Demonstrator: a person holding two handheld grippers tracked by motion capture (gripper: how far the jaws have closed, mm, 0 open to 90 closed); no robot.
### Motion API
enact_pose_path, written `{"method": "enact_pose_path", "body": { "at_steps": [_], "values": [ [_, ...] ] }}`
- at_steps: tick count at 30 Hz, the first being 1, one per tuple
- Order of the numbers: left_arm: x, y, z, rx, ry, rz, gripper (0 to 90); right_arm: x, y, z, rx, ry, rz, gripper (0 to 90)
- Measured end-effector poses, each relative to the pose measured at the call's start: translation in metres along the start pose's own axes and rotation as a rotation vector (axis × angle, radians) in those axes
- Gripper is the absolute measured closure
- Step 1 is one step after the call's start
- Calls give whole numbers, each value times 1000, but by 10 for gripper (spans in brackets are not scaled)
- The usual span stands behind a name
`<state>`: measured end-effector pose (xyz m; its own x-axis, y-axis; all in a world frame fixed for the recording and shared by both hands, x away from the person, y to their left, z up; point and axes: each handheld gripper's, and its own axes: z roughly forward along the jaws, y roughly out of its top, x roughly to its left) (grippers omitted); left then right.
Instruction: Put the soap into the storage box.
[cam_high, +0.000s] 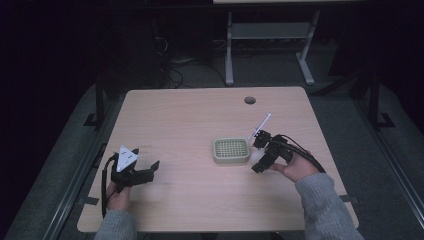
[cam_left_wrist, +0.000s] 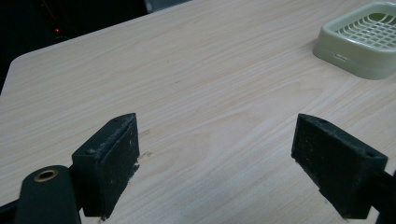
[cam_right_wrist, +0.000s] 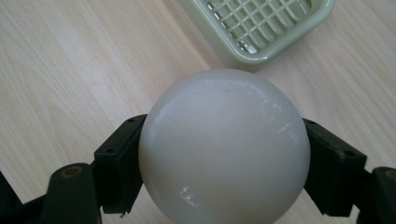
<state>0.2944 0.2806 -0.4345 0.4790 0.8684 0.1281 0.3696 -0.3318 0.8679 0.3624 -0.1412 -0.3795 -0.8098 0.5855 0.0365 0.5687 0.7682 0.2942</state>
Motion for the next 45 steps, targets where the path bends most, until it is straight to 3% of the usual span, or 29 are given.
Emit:
{"method": "enact_pose_path", "body": {
  "at_steps": [10, 45],
  "values": [
    [0, 0, 0, 1, -1, -3, 149, -2, 8, 3, 0, 21, -4, 234],
    [1, 0, -1, 1, 0, -4, 149, -4, 51, 2, 30, 25, -48, 234]
  ]
}}
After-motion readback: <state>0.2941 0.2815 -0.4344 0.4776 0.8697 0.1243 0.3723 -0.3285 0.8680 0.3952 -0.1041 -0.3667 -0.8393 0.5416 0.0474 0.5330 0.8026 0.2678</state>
